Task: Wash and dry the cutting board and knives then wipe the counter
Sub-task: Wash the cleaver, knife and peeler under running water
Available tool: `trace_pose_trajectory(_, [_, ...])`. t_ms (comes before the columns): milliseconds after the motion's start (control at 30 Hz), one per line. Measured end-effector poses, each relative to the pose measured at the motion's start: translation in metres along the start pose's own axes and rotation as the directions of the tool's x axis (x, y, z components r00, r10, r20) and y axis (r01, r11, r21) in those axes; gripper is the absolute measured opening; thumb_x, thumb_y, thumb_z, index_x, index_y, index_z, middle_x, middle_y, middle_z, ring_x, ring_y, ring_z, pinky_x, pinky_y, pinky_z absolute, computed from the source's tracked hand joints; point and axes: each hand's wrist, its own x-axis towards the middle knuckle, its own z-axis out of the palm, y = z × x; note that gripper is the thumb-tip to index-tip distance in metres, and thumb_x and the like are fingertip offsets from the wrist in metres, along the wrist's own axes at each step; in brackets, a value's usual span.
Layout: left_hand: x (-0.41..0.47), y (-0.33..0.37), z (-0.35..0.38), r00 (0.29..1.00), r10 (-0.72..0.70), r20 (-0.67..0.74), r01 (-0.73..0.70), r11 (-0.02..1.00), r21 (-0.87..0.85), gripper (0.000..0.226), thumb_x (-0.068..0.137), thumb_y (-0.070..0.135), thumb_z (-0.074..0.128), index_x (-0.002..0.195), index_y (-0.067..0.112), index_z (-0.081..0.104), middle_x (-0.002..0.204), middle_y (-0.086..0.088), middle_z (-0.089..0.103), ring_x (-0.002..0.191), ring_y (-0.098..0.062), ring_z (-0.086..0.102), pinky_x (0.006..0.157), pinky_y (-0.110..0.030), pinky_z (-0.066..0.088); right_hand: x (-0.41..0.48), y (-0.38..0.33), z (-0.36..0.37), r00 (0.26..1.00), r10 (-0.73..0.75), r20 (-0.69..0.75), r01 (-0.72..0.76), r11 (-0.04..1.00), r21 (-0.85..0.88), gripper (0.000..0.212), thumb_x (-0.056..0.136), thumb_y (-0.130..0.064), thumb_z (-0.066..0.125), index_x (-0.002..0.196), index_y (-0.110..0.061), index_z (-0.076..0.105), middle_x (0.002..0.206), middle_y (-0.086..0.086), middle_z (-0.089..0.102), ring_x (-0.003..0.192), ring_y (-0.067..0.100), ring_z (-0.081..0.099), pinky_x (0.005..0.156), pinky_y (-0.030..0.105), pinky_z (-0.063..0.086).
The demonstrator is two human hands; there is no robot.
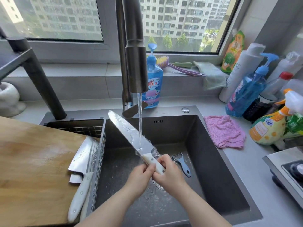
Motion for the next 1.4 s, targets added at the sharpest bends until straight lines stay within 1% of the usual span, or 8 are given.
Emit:
trace_pose_trajectory(367, [-0.008,0.001,-0.020,0.984,0.073,-0.163,-0.033,0.971,0.237,0.015,0.086,0.039,0.051,0.073,0.031,0.052,0.081,0.010,0.053,0.077,-0.011,0.052,0.067,-0.024,0.039,-0.003,-0.005,-0.001,0.998,-0.056,-0.004,0.057,0.992,0.109,0.028,0.086,-0.024,0.060,0.113,-0.021,0.055,0.107,-0.011,0.046,0.086,0.003,0.049,0.079,0.014,0.042])
trace_pose_trajectory(500, [-0.013,-0.004,-0.030,0.958,0.207,-0.196,-0.104,0.895,0.434,0.016,0.088,0.031,0.057,0.098,0.020,0.062,0.085,0.019,0.045,0.085,-0.011,0.052,0.073,-0.026,0.038,0.005,-0.031,-0.018,0.999,0.044,-0.009,-0.033,0.850,0.525,0.007,0.092,-0.019,0.052,0.098,-0.019,0.056,0.097,-0.005,0.062,0.089,0.008,0.060,0.075,0.017,0.049])
trace_pose_trajectory(867, [-0.018,-0.008,-0.062,0.937,0.318,-0.146,-0.154,0.750,0.644,0.029,0.081,0.037,0.065,0.102,0.018,0.060,0.091,0.016,0.046,0.075,-0.008,0.045,0.052,-0.012,0.023,0.015,-0.035,-0.002,0.955,0.281,0.092,-0.257,0.635,0.729,0.015,0.093,-0.008,0.045,0.087,-0.009,0.058,0.087,0.007,0.063,0.074,0.018,0.062,0.065,0.025,0.053])
trace_pose_trajectory(967, [-0.018,-0.007,-0.074,0.948,0.291,-0.130,-0.123,0.710,0.693,0.028,0.083,0.037,0.061,0.106,0.021,0.058,0.096,0.014,0.049,0.081,-0.009,0.046,0.052,-0.009,0.020,0.011,-0.023,0.006,0.931,0.322,-0.172,-0.201,0.846,0.494,0.038,0.091,-0.013,0.048,0.130,-0.011,0.043,0.127,0.001,0.045,0.112,0.016,0.048,0.092,0.027,0.040])
trace_pose_trajectory(1033, [-0.017,-0.004,-0.081,0.954,0.277,-0.115,-0.105,0.666,0.738,0.028,0.085,0.040,0.055,0.109,0.025,0.055,0.098,0.016,0.048,0.084,-0.008,0.045,0.053,-0.010,0.023,0.002,-0.017,0.015,0.951,0.037,-0.306,-0.015,0.997,0.073,0.049,0.090,-0.012,0.044,0.138,-0.012,0.035,0.143,-0.001,0.034,0.132,0.017,0.034,0.106,0.029,0.034])
trace_pose_trajectory(1167, [-0.016,-0.001,-0.084,0.969,0.236,-0.080,-0.079,0.594,0.800,0.028,0.086,0.046,0.050,0.110,0.032,0.054,0.093,0.019,0.044,0.090,-0.006,0.052,0.063,-0.020,0.030,0.001,-0.008,0.041,0.882,-0.465,-0.069,0.329,0.715,-0.617,0.061,0.058,-0.030,0.047,0.118,-0.018,0.047,0.119,0.000,0.065,0.113,0.020,0.059,0.101,0.034,0.039])
trace_pose_trajectory(1267, [-0.019,-0.006,-0.084,0.964,0.241,-0.110,-0.056,0.589,0.806,0.027,0.086,0.047,0.049,0.110,0.034,0.054,0.092,0.018,0.045,0.097,-0.005,0.054,0.060,-0.019,0.029,0.008,-0.004,0.043,0.910,-0.404,0.095,0.354,0.638,-0.684,0.092,0.034,-0.034,0.073,0.120,-0.017,0.044,0.118,0.000,0.066,0.109,0.018,0.063,0.106,0.033,0.019])
trace_pose_trajectory(1400, [-0.023,-0.016,-0.085,0.970,0.222,-0.103,-0.051,0.592,0.804,0.027,0.085,0.047,0.050,0.109,0.035,0.055,0.103,0.018,0.055,0.101,-0.004,0.055,0.058,-0.014,0.027,0.024,0.014,0.037,0.961,-0.275,-0.011,0.187,0.680,-0.709,0.100,0.018,-0.036,0.084,0.112,-0.010,0.059,0.109,0.006,0.070,0.099,0.022,0.068,0.100,0.038,0.024])
